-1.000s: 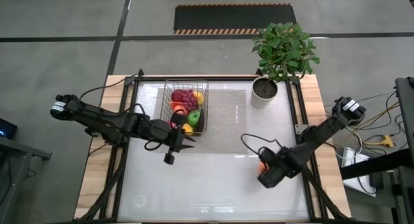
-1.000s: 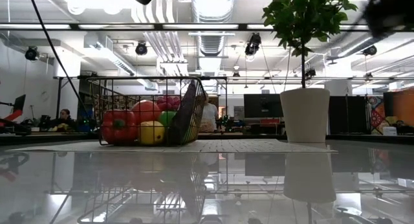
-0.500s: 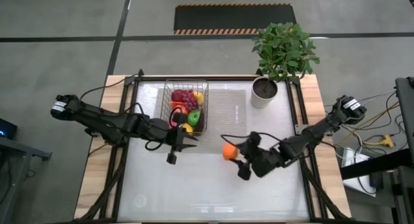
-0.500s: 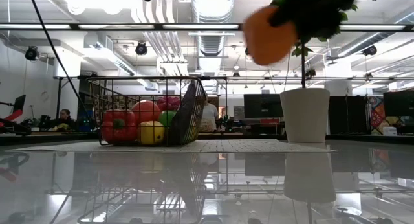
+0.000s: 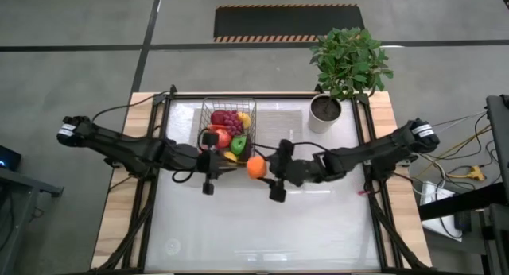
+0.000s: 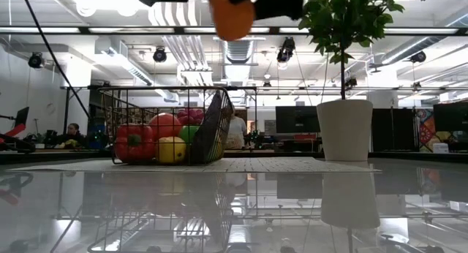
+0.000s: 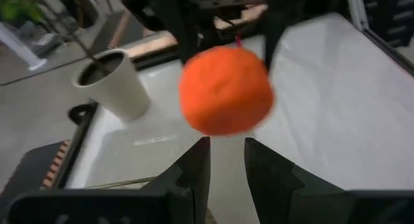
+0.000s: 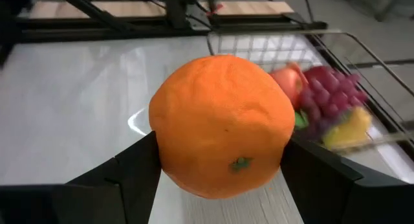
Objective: Build produce basket
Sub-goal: Put the orange into the brown wire basket
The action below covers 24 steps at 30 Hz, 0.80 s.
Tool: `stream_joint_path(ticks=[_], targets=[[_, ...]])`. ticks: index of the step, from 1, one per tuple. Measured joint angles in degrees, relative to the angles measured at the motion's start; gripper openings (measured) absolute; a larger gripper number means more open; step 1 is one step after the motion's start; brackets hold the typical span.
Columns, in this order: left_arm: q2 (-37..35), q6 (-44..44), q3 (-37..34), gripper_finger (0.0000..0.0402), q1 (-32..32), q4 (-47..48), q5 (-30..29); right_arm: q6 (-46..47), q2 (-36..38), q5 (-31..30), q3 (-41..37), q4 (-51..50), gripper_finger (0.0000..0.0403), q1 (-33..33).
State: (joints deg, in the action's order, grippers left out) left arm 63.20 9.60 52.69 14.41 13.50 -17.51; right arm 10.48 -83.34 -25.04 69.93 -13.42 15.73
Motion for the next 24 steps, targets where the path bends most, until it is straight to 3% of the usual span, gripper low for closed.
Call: stream_joint_path(ticks=[5, 17, 24], targets=[[-5.5, 1.4, -4.0, 0.0078, 0.0, -5.2, -3.0, -4.1, -5.1, 5.1, 6.7, -2.5, 0.0269, -3.3], [-17.0, 8.7, -16.8, 0.0078, -0.1, -20.9, -5.6, -9.5, -20.0, 5.8, 25.3, -12.7, 0.027, -10.5], [-21.3, 10.7, -20.9, 0.0078, -0.1, -26.1, -5.6, -7.2, -27.2, 5.7, 33.5, -16.6, 0.027, -14.4]])
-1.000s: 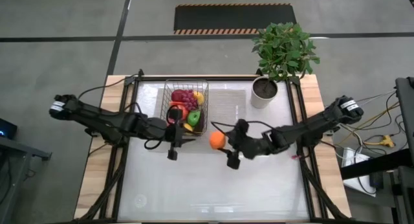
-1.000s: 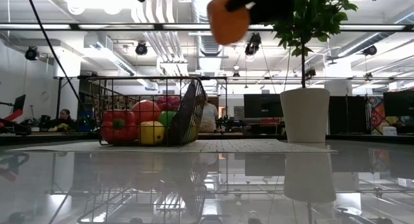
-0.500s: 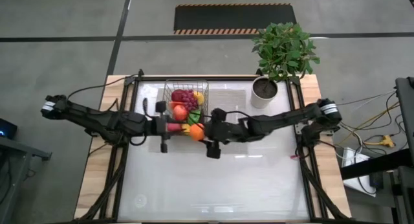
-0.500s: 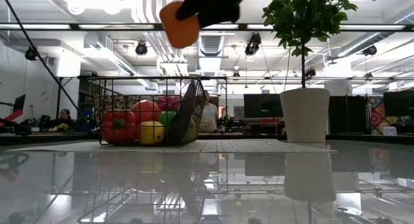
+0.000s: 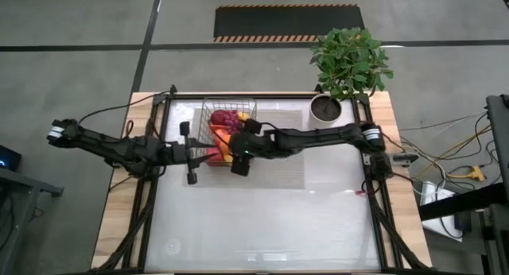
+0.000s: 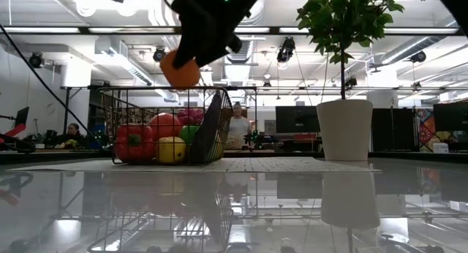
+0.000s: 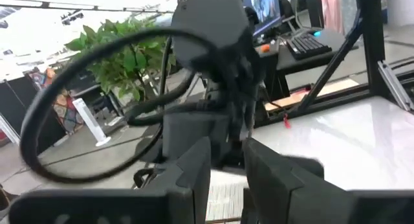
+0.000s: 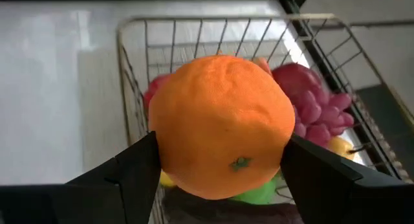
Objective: Build produce basket
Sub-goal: Put the orange into the brown wire basket
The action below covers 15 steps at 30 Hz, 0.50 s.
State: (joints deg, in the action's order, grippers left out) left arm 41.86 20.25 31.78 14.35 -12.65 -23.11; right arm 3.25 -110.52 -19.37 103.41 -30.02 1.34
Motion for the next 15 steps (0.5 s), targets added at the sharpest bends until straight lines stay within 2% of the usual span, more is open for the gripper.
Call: stream_joint_path(ticks=[8, 15], targets=[[-0.7, -0.1, -0.3, 0.0078, 0.0, 0.9, 0.0, 0.6, -8.2, 0.1, 11.0, -11.8, 0.027, -0.8], [-0.4, 0.1, -0.3, 0.0078, 0.0, 1.3, 0.0, 1.2, -13.3, -0.1, 17.1, -17.2, 0.0274, -1.4]])
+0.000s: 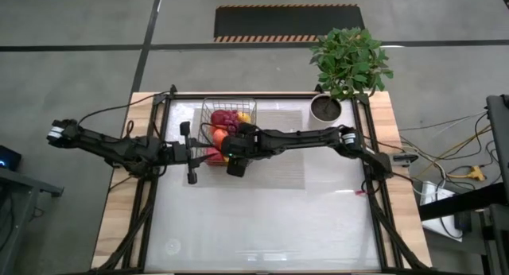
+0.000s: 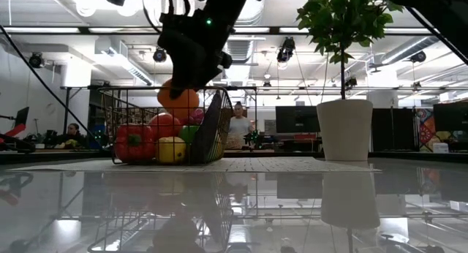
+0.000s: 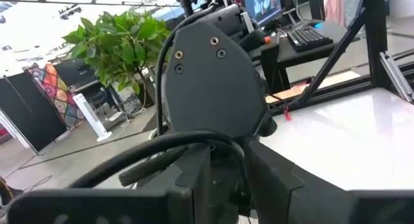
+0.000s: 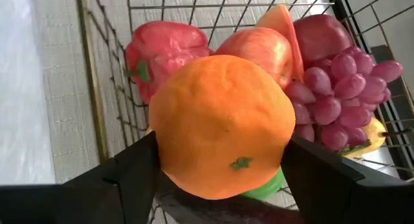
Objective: Build produce basket
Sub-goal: Put the orange into the brown wire basket
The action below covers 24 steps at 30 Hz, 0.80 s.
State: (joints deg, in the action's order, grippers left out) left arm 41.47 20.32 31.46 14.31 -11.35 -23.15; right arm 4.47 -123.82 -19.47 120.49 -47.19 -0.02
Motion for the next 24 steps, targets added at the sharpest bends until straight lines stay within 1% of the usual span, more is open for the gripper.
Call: stream_joint_path(ticks=[8, 12, 16, 24], targets=[[0.2, 0.0, 0.0, 0.0078, 0.0, 0.0, 0.0, 0.5, -0.3, 0.2, 0.3, -0.5, 0.0321, -0.4], [0.3, 0.0, 0.0, 0.0078, 0.0, 0.0, 0.1, 0.4, -0.3, 0.2, 0.3, -0.5, 0.0335, -0.4], [0.4, 0.0, 0.0, 0.0078, 0.0, -0.1, 0.1, 0.2, -0.2, 0.2, 0.3, -0.6, 0.0336, -0.4], [0.5, 0.1, 0.0, 0.0078, 0.0, -0.2, 0.1, 0.0, 0.3, 0.2, 0.3, -1.1, 0.0321, -0.4]])
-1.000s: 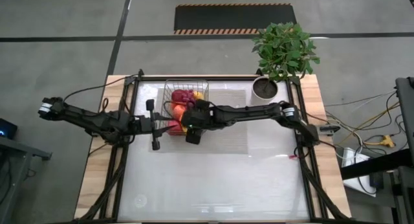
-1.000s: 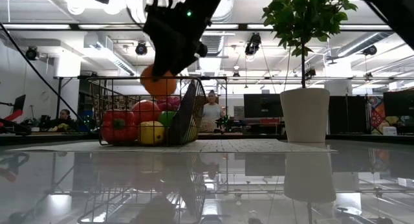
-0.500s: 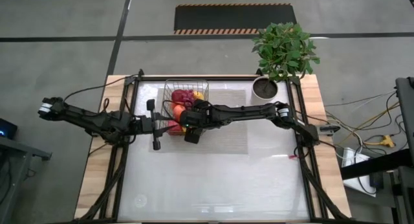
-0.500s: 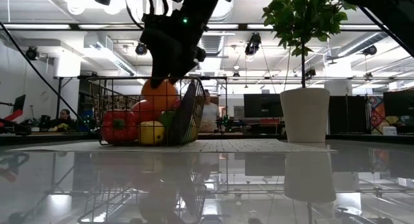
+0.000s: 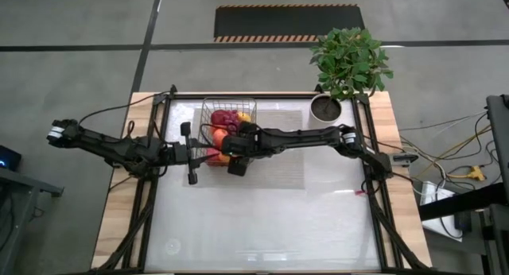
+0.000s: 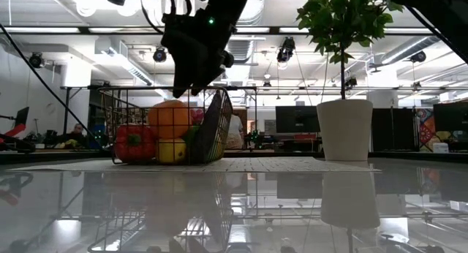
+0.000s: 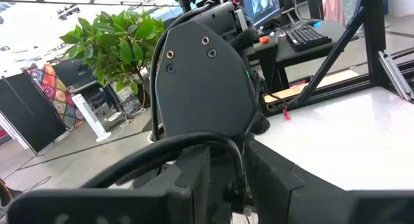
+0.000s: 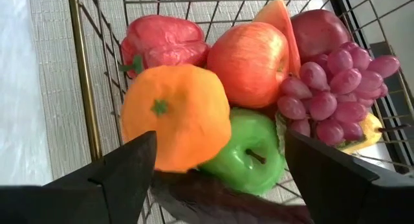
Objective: Build produce basket
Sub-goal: Put the orange into the brown wire basket
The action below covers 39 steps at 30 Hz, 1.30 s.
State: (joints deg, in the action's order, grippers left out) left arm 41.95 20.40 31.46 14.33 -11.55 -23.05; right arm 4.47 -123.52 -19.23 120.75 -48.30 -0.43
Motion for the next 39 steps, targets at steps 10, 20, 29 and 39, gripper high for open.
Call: stream_joint_path(ticks=[10, 20, 29, 39], targets=[[0.0, 0.0, 0.0, 0.0078, 0.0, 0.0, 0.1, 0.7, 3.6, -0.2, 0.0, -1.3, 0.0283, 0.0], [0.0, 0.0, 0.1, 0.0078, 0.0, 0.1, 0.1, -0.6, 0.4, -0.2, -0.2, 7.1, 0.0119, -2.4], [0.2, 0.6, 0.1, 0.0078, 0.0, 0.1, 0.1, -0.6, -0.9, 0.4, -0.6, 6.6, 0.0012, -2.6], [0.2, 1.1, 0.1, 0.0078, 0.0, 0.1, 0.1, 1.2, -0.9, 7.5, -2.4, 7.2, 0.0009, -2.6]])
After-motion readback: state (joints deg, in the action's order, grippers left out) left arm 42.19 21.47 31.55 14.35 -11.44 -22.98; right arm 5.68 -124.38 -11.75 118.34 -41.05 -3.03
